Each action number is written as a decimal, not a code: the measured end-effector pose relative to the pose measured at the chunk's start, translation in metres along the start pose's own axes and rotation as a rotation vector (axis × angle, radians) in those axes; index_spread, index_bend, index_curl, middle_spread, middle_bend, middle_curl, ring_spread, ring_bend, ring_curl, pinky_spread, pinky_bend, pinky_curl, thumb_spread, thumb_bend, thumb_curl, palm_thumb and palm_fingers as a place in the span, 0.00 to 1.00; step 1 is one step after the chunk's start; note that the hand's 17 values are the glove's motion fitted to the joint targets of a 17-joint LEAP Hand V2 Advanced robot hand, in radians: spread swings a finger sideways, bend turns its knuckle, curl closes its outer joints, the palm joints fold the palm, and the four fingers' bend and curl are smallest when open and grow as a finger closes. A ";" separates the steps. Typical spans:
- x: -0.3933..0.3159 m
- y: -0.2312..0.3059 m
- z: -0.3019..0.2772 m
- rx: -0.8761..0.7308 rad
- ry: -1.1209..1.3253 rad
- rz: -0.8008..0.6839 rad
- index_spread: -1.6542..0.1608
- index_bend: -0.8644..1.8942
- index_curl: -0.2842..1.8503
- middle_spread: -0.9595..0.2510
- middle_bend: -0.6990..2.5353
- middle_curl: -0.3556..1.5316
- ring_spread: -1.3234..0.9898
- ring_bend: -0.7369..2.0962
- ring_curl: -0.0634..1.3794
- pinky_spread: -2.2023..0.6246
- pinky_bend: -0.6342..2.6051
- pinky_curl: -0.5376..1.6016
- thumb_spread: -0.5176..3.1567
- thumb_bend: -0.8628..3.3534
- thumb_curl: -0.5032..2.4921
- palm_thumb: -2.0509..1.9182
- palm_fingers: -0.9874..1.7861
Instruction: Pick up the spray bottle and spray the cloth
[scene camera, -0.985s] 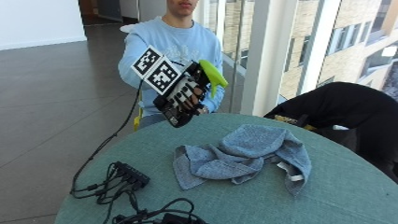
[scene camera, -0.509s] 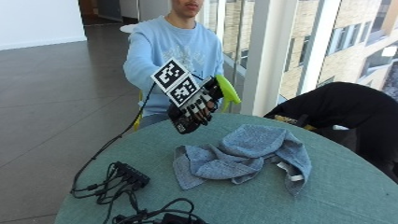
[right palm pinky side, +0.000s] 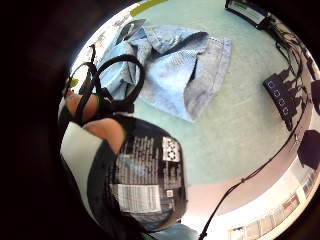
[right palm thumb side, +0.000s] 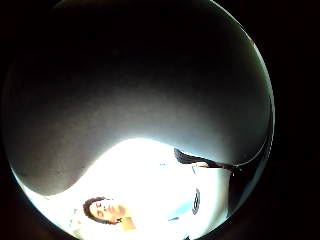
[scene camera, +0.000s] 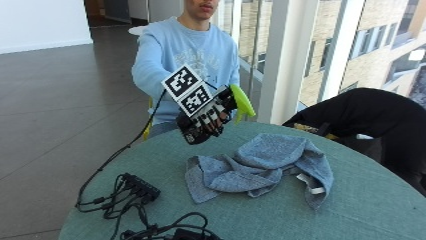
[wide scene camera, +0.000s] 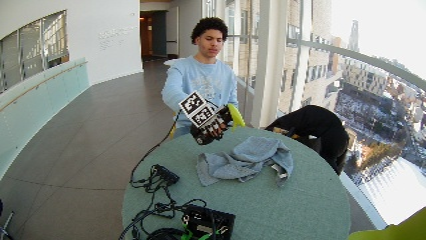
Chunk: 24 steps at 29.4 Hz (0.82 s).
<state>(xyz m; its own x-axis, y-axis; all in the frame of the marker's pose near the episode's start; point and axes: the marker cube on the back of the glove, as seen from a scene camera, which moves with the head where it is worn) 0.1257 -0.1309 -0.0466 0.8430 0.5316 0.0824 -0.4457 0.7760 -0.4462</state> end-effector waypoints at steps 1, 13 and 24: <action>0.000 0.000 -0.001 0.002 0.001 -0.002 0.79 0.37 0.34 0.73 0.34 0.43 0.55 0.43 0.31 0.83 0.26 0.42 0.37 0.20 0.35 0.75 0.78; 0.001 -0.003 0.006 -0.008 -0.024 -0.016 0.79 0.37 0.34 0.73 0.34 0.44 0.55 0.43 0.31 0.83 0.26 0.42 0.37 0.20 0.36 0.75 0.78; 0.006 -0.005 0.019 -0.025 -0.087 -0.037 0.79 0.37 0.34 0.73 0.34 0.44 0.55 0.43 0.31 0.83 0.26 0.42 0.37 0.20 0.36 0.75 0.78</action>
<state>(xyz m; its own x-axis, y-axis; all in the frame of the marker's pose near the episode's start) 0.1275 -0.1248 -0.0275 0.8288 0.5313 0.1756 -0.4066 0.7874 -0.4633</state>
